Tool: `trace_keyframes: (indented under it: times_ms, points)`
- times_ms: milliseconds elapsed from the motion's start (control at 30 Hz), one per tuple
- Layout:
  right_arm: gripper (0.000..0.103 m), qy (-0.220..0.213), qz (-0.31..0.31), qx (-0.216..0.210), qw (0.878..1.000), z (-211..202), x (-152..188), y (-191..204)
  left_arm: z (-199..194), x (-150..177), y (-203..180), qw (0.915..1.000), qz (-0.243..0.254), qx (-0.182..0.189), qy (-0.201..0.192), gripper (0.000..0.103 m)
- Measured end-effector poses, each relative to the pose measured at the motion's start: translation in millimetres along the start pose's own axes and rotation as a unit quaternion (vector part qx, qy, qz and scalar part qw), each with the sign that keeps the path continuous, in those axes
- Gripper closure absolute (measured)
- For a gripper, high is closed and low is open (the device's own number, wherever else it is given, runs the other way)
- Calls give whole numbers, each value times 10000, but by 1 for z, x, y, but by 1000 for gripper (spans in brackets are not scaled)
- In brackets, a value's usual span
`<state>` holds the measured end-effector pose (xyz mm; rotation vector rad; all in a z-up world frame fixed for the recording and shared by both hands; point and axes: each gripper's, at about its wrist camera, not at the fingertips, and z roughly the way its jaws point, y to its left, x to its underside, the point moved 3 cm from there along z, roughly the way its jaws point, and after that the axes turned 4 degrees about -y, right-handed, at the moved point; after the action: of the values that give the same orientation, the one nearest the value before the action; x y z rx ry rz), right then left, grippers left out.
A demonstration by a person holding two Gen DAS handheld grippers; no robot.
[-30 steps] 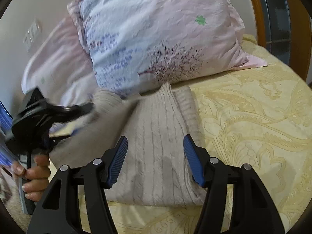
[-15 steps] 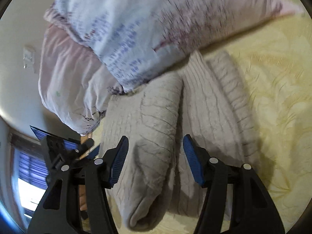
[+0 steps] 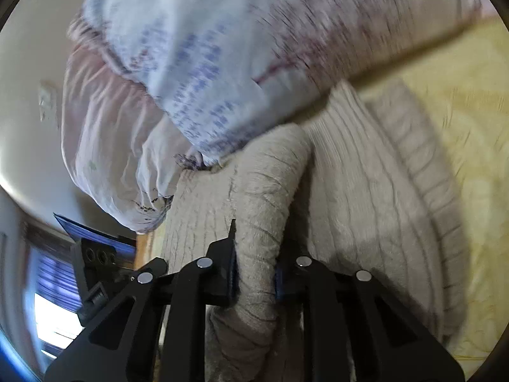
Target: Fold small clothes
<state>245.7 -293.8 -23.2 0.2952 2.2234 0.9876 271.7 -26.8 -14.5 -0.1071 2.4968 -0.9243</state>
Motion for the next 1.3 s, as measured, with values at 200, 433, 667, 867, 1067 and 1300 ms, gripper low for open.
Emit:
trace_keyframes:
  times_ms: [200, 433, 667, 867, 1067, 1300]
  points:
    - [88, -659, -809, 332, 9940, -46, -11, 18, -7, 3, -2, 10000, 39, 36, -16, 23]
    - [88, -836, -867, 980, 9879, -63, -19, -11, 4, 18, -18, 9993, 245, 176, 223, 23]
    - [85, -453, -720, 1313, 9877, -46, -20, -37, 10, 29, -29, 9980, 440, 273, 354, 23]
    - [53, -588, -200, 1050, 9925, -82, -9, -49, 2, 44, -26, 9973, 400, 378, 477, 24]
    - [52, -616, -137, 474, 9969, -126, 30, -44, -9, 61, -24, 9973, 354, 438, 473, 25]
    - [66, -543, -552, 448, 9960, -127, 58, -26, -10, 82, -20, 9959, 100, 637, 641, 45]
